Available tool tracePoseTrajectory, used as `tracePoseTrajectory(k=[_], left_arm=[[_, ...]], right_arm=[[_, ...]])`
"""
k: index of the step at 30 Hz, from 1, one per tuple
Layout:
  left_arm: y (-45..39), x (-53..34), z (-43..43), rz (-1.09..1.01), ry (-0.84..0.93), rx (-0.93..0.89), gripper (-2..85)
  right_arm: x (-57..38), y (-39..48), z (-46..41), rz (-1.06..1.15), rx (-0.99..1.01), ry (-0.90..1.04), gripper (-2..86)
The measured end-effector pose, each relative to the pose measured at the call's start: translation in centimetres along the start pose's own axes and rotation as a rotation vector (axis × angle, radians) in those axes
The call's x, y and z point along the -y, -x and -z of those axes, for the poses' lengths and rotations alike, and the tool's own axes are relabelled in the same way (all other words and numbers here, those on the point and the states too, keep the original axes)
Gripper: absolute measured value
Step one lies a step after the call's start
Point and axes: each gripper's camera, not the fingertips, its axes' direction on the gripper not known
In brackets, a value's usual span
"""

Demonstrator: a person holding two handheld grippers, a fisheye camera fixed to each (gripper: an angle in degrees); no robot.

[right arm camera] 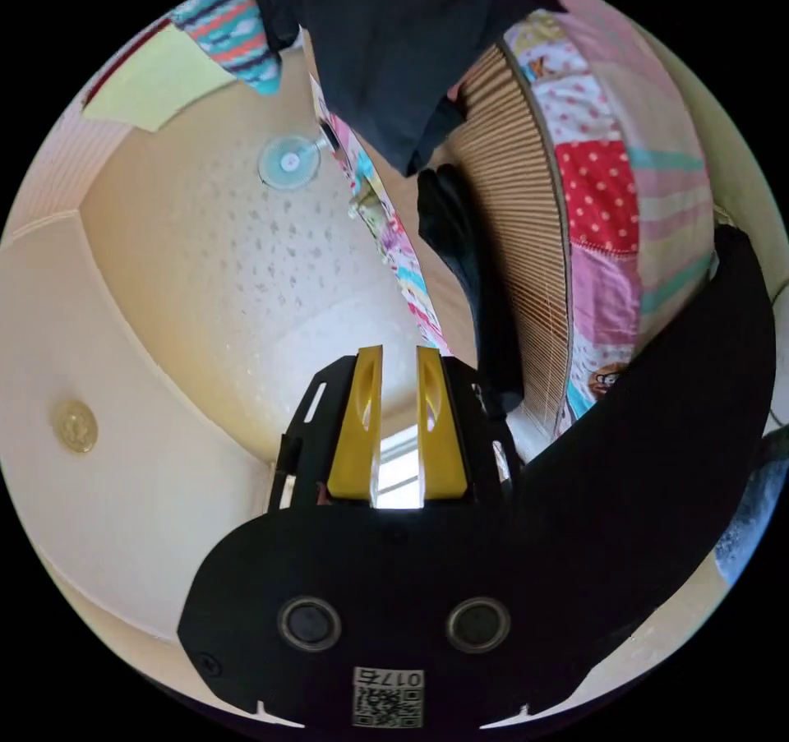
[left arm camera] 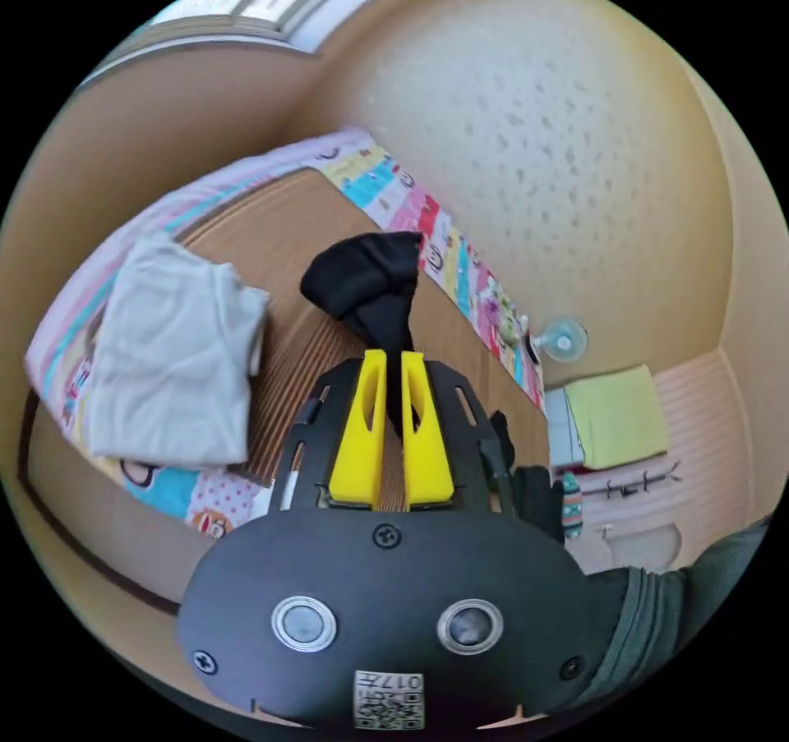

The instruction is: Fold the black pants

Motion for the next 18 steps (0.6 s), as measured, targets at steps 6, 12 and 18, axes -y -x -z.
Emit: tracePoseTrajectory(k=[6, 12, 18], left_arm=[[9.5, -14.6, 4.6, 0.627, -0.1, 0.197, 4.5], [6.9, -21.5, 0.6, 0.602, 0.202, 0.277, 5.1], [3.2, -27.7, -3.7, 0.618, 0.423, 0.306, 5.2]], right_arm=[[3.7, 1.9, -5.4, -0.092, -0.143, 0.193, 7.6], [7.7, 4.0, -7.9, -0.17, -0.358, 0.252, 7.5], [12.3, 6.3, -11.6, -0.158, -0.588, 0.248, 8.8]])
